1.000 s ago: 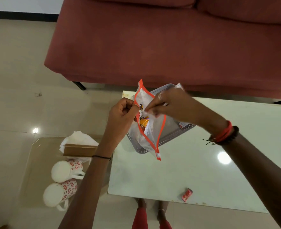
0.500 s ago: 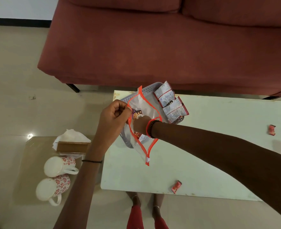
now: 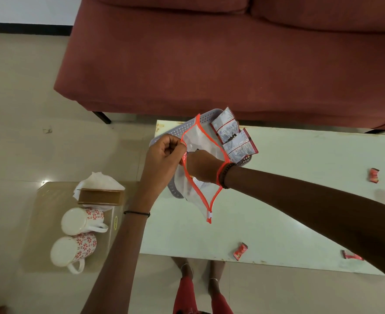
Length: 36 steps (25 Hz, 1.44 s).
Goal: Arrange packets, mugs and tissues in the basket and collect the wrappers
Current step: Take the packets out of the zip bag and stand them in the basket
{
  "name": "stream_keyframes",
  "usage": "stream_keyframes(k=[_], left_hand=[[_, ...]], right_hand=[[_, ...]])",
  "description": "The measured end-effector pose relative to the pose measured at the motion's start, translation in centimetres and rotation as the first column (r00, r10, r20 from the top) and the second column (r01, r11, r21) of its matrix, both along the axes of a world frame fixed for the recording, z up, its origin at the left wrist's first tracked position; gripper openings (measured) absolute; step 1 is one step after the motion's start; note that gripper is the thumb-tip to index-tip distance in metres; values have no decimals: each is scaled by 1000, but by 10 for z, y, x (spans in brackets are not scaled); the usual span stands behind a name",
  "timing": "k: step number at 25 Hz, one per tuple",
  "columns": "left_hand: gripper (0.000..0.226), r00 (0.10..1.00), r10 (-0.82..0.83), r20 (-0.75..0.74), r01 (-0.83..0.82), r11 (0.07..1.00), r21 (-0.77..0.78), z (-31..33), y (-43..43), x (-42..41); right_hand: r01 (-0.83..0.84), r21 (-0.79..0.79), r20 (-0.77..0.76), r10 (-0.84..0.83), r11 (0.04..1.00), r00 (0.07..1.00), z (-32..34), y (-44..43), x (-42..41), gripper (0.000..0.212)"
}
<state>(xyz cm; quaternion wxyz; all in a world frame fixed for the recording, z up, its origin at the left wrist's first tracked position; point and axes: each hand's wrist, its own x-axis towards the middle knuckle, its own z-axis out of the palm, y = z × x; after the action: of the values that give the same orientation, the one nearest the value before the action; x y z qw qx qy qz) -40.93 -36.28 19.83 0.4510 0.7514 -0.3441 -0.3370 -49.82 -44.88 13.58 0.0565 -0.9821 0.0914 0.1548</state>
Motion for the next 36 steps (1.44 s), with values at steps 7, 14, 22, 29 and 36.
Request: stream_keyframes(k=[7, 14, 22, 29, 36], left_hand=[[14, 997, 78, -4, -78, 994, 80, -3, -3, 14], [20, 997, 73, -34, -70, 994, 86, -2, -2, 26], [21, 994, 101, -45, -97, 992, 87, -14, 1, 29], [22, 994, 111, -23, -110, 992, 65, -9, -8, 36], [19, 992, 107, -61, -107, 994, -6, 0, -18, 48]], right_hand=[[267, 248, 165, -312, 931, 936, 55, -17, -16, 25], [331, 763, 233, -714, 555, 660, 128, -43, -52, 15], [263, 849, 305, -832, 458, 463, 166, -84, -64, 6], [621, 526, 263, -805, 581, 531, 99, -131, -67, 19], [808, 424, 6, -893, 410, 450, -33, -146, -63, 25]])
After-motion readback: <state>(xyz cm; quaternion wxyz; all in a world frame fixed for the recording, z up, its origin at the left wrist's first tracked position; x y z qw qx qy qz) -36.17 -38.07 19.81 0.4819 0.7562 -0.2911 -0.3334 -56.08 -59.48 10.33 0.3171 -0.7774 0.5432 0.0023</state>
